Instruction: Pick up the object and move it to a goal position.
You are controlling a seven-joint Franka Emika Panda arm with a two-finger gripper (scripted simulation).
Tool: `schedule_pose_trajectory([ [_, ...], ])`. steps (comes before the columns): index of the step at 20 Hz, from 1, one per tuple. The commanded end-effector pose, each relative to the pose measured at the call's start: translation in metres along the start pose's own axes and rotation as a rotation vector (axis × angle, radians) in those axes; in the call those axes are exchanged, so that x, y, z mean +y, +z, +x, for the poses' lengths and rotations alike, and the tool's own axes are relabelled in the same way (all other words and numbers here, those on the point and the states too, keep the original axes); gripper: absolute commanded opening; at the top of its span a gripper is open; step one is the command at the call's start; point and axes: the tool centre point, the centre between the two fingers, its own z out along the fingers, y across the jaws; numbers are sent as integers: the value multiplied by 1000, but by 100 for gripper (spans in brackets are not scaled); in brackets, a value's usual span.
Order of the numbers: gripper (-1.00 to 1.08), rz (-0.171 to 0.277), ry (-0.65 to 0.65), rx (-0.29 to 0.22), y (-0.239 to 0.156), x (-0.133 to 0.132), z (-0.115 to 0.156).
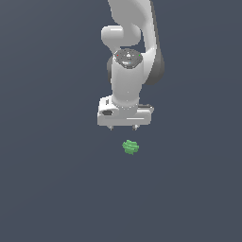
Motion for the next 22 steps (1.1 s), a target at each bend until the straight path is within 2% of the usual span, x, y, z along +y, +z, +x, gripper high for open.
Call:
schedule_pose_trajectory([
  [1, 100, 0, 0, 0, 0, 0, 0],
  [13, 100, 0, 43, -6, -2, 16, 2],
  [22, 100, 1, -39, -9, 14, 7, 5],
])
